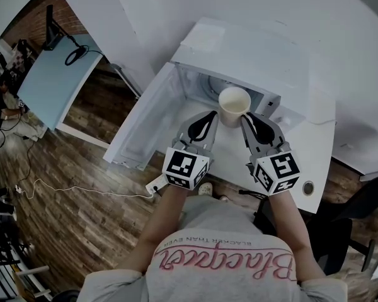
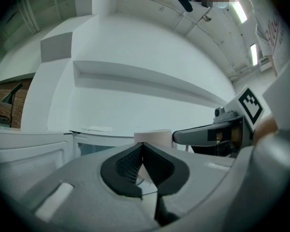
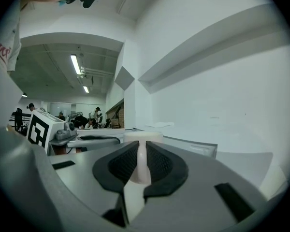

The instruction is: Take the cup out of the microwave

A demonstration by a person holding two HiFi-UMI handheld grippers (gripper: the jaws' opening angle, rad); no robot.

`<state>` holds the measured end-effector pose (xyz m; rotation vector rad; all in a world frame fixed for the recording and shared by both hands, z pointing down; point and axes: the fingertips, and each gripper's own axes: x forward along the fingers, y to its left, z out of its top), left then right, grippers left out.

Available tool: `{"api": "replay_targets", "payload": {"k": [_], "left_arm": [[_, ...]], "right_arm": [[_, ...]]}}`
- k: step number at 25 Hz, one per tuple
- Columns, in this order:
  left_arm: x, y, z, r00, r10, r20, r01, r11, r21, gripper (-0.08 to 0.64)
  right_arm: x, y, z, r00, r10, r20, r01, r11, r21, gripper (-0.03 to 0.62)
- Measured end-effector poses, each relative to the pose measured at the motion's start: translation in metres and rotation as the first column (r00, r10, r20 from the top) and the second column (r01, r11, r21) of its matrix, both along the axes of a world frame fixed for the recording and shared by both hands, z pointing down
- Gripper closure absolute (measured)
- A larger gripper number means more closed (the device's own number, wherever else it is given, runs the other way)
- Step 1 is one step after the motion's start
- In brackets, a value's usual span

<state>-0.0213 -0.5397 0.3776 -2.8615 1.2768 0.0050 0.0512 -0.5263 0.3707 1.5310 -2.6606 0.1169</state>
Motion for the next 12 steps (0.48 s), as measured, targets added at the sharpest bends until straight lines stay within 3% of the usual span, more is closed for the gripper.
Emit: {"api": "replay_targets", "payload": {"k": [12], "left_arm": [[-0.004, -0.003, -0.013, 1.000, 0.000, -0.018, 0.000, 1.000, 0.029, 0.555]], "right_arm": [[0.010, 0.017, -0.033, 0.999, 0.024, 0.048, -0.027, 0.997, 0.074, 0.538]]}}
